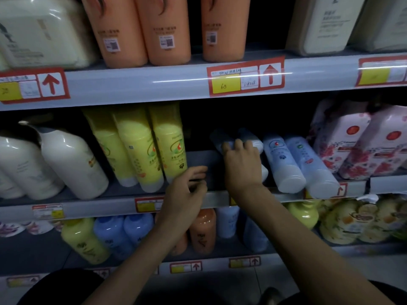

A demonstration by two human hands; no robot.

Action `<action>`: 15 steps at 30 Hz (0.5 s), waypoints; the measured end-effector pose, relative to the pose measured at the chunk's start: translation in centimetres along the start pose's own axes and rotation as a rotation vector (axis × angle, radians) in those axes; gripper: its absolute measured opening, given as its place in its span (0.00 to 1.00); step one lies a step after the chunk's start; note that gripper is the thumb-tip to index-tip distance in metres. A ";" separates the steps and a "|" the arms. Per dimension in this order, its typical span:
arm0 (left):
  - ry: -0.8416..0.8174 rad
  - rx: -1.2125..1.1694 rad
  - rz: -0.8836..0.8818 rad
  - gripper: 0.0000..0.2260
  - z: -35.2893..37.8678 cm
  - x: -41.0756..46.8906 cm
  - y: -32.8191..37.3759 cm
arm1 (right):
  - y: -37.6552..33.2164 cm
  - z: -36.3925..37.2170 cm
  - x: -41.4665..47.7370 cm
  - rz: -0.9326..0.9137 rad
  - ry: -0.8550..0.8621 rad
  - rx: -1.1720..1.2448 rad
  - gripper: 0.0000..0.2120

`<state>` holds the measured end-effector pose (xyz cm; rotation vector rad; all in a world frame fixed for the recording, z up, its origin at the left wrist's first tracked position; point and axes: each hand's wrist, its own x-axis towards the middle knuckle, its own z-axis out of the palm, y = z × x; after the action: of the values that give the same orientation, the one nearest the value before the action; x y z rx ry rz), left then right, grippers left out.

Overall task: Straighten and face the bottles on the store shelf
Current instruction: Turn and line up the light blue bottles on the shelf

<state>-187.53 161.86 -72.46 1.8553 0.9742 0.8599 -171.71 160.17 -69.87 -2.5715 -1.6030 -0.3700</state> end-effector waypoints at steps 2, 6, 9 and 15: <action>0.010 0.004 -0.004 0.15 -0.1 0.0 -0.2 | 0.3 0.0 0.0 0.002 -0.009 -0.015 0.30; 0.017 0.014 -0.015 0.15 0.3 -0.1 -0.4 | 1.2 0.1 -0.9 0.187 -0.032 -0.094 0.23; 0.018 -0.001 -0.023 0.15 0.5 -0.2 -0.4 | 1.8 0.3 -1.2 0.190 -0.032 -0.012 0.25; 0.025 -0.040 -0.018 0.14 0.8 -0.1 -0.2 | 2.5 -0.2 -1.5 0.170 0.064 0.328 0.23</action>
<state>-186.97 161.50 -72.95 1.8031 0.9807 0.8870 -170.15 157.68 -69.94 -2.3943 -1.2878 -0.1576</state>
